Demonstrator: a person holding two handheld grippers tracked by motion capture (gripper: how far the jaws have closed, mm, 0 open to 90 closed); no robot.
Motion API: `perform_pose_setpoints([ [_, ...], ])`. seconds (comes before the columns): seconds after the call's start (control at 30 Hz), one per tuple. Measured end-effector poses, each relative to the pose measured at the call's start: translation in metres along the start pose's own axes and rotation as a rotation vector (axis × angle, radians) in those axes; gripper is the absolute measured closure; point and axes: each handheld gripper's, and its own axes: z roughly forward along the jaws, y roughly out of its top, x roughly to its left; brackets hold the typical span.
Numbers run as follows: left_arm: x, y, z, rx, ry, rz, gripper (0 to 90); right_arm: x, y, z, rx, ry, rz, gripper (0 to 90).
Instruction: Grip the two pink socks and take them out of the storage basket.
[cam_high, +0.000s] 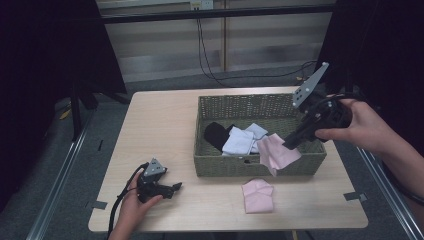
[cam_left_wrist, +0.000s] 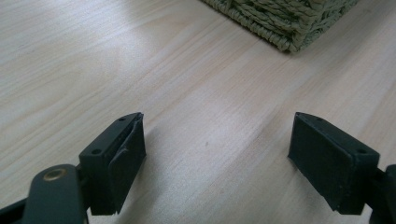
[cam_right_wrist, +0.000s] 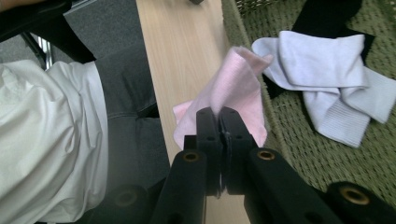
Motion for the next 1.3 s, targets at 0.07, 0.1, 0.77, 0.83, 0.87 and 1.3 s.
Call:
perform_pose_setpoints([
  [0.07, 0.0, 0.0, 0.0, -0.002, 0.0, -0.002, 18.2, 0.001, 0.0, 0.006, 0.004, 0.012, -0.007, 87.6],
  [0.1, 0.0, 0.0, 0.0, -0.002, 0.0, -0.003, 18.2, 0.002, -0.001, 0.009, 0.006, 0.014, -0.006, 87.6],
  [0.77, 0.0, 0.0, 0.0, 0.001, 0.0, 0.001, 18.2, -0.005, -0.009, 0.078, 0.091, 0.066, -0.001, 87.0],
  [0.83, 0.0, 0.0, 0.0, -0.002, 0.0, -0.003, 18.2, -0.006, -0.009, 0.085, 0.103, 0.068, -0.002, 87.0],
  [0.87, 0.0, 0.0, 0.0, -0.002, 0.001, -0.003, 18.2, -0.006, -0.009, 0.089, 0.108, 0.071, -0.007, 87.0],
  [1.3, 0.0, 0.0, 0.0, -0.002, 0.001, -0.003, 18.2, -0.009, -0.008, 0.118, 0.122, 0.059, -0.003, 87.0],
])
